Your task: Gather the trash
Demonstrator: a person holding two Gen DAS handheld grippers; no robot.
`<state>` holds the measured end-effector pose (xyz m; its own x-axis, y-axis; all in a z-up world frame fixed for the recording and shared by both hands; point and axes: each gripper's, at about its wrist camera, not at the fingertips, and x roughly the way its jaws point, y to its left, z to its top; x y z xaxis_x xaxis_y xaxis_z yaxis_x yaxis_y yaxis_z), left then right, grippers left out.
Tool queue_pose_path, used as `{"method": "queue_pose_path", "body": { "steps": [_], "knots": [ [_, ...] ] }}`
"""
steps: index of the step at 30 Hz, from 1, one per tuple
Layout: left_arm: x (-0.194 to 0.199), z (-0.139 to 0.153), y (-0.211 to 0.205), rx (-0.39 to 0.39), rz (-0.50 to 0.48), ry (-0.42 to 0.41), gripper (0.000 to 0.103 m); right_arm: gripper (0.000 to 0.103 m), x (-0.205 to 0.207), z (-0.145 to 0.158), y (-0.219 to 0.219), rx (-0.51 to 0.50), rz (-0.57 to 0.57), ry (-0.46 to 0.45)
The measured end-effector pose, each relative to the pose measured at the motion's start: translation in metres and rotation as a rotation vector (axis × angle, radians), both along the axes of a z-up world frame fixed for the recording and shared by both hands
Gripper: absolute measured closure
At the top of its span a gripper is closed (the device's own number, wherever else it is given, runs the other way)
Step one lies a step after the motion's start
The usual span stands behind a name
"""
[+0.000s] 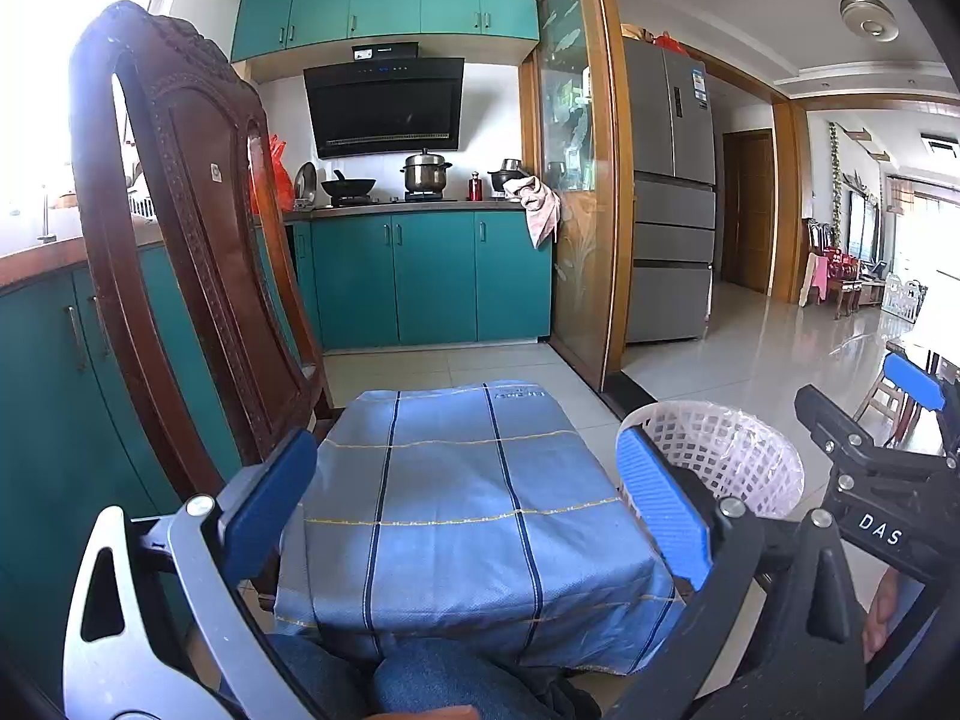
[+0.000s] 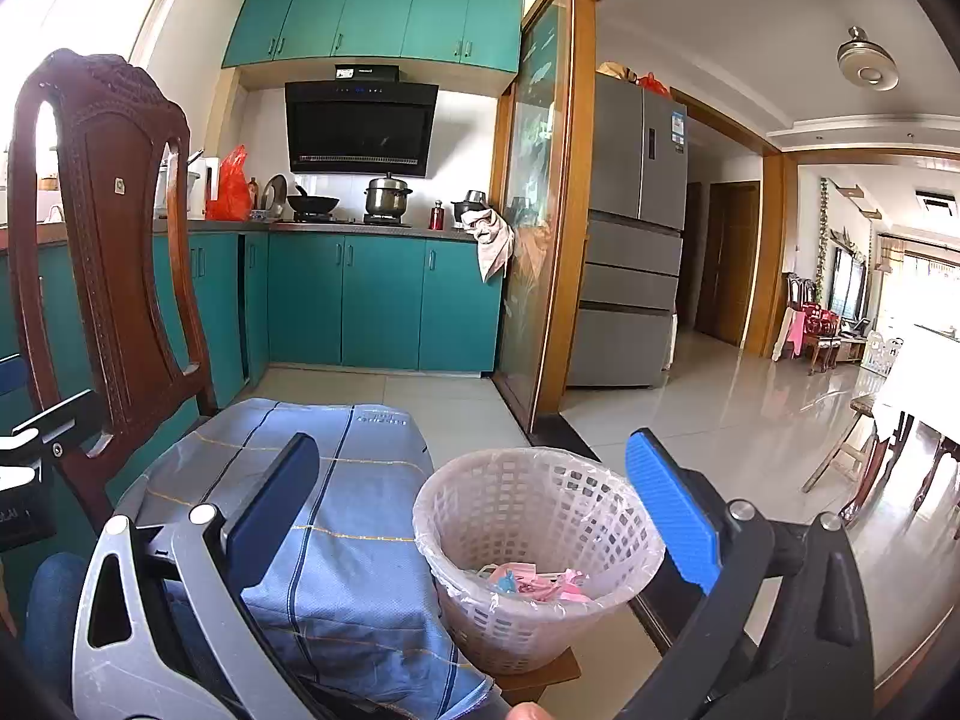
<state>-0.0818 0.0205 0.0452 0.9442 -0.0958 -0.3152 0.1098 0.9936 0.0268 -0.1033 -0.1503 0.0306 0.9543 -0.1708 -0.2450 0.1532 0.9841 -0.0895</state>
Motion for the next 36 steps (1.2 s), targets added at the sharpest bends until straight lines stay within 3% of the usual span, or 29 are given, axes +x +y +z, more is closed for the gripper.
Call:
{"method": "queue_pose_path", "body": {
  "steps": [36],
  "knots": [
    [0.0032, -0.0028, -0.0001, 0.006, 0.003, 0.033, 0.003, 0.003, 0.0014, -0.0028, -0.0059, 0.046, -0.004, 0.028]
  ]
}}
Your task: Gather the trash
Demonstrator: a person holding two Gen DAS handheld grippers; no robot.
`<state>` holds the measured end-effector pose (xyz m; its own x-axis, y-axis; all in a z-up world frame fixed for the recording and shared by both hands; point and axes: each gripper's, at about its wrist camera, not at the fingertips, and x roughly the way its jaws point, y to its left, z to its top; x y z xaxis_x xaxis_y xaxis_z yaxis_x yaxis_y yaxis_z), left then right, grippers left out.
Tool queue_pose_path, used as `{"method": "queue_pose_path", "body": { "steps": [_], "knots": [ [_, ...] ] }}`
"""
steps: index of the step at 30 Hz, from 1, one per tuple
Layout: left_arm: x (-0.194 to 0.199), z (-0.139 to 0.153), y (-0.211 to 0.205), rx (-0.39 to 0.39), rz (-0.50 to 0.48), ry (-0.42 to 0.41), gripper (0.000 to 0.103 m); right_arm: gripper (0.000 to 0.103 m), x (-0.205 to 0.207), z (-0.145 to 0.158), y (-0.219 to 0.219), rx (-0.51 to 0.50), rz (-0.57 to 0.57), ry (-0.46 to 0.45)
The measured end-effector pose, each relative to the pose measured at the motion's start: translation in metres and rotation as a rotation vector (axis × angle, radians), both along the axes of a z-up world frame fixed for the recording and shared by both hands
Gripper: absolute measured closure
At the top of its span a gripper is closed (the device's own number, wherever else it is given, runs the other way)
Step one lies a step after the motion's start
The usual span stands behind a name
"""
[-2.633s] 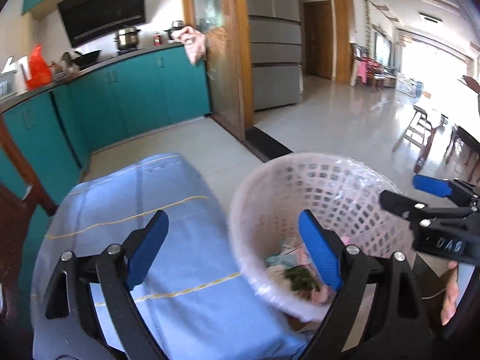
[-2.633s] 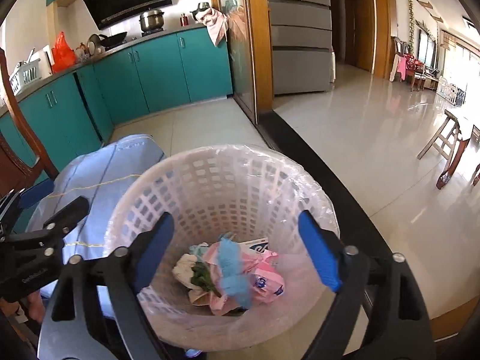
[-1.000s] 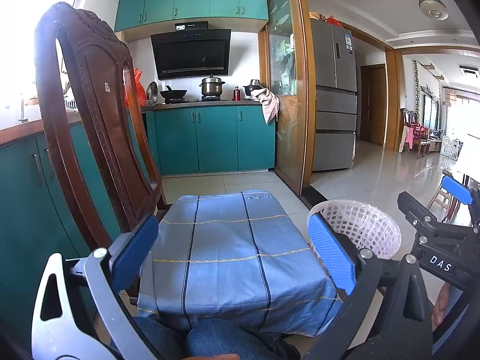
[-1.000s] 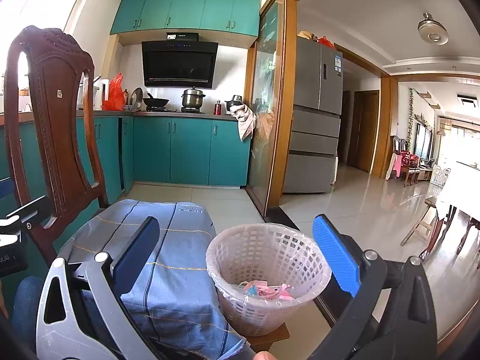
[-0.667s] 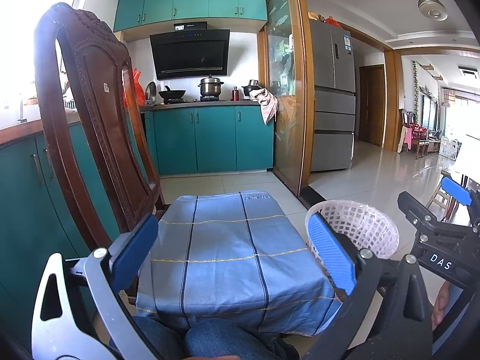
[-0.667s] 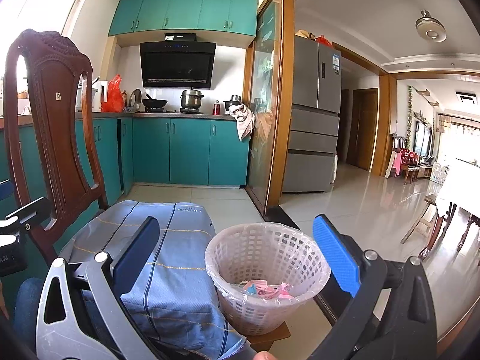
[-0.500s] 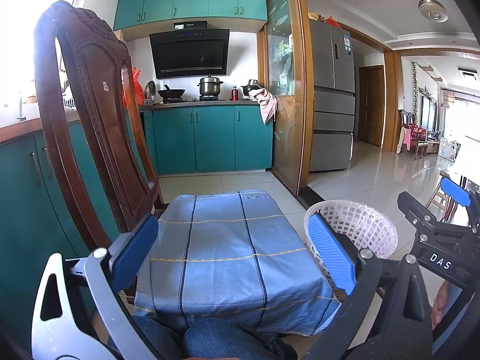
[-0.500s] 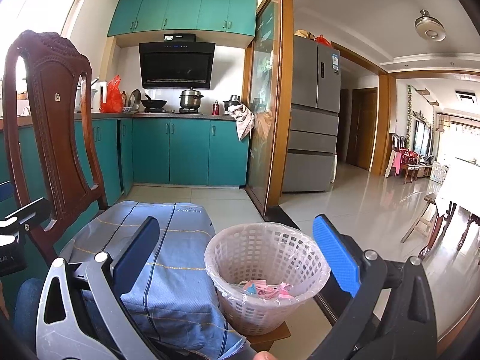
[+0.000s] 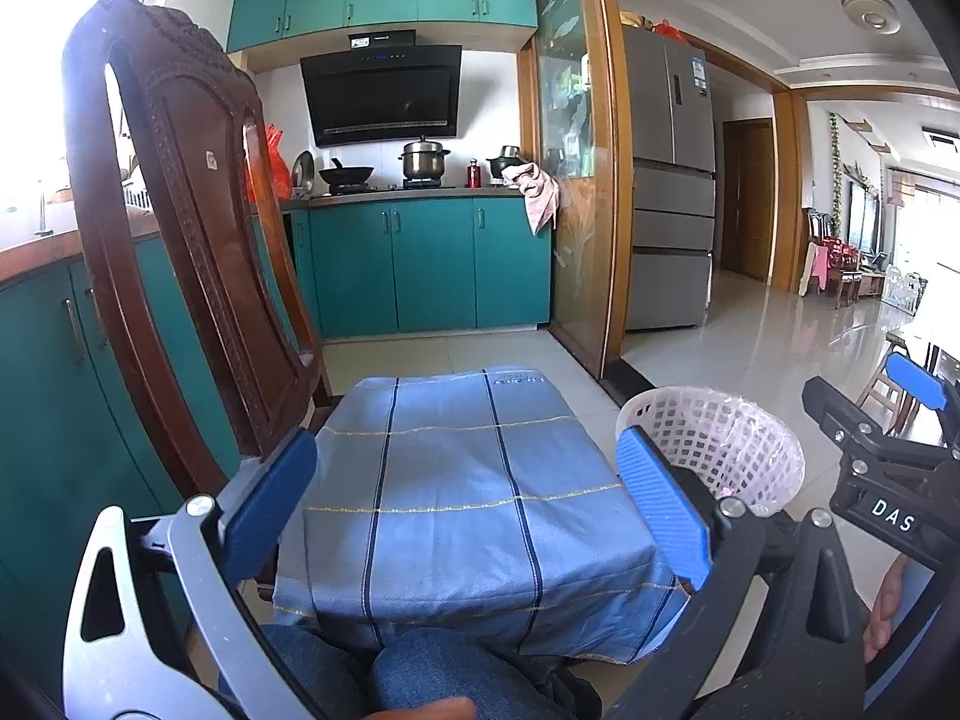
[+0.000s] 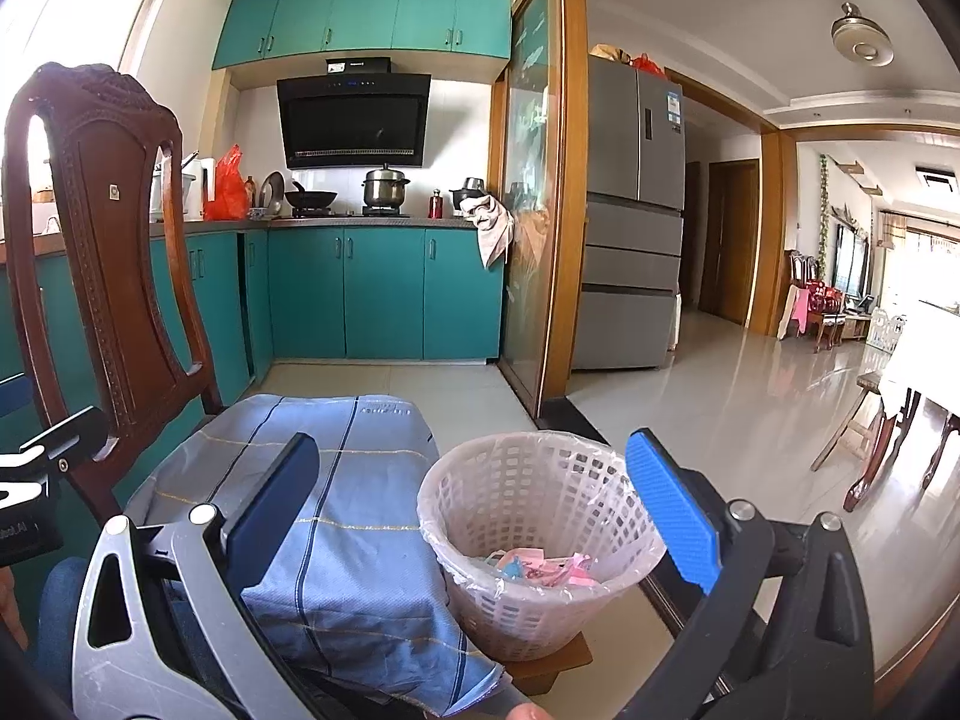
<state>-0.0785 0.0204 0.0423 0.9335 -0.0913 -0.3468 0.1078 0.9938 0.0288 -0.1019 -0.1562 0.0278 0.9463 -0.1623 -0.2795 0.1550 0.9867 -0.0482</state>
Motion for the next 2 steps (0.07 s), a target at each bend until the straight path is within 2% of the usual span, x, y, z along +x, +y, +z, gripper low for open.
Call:
{"method": "queue_pose_path", "body": {
  "steps": [2],
  "knots": [
    [-0.0002, 0.0000, 0.0003, -0.002, 0.003, 0.002, 0.003, 0.003, -0.0004, -0.0004, -0.0001, -0.001, -0.005, 0.001]
  ]
}}
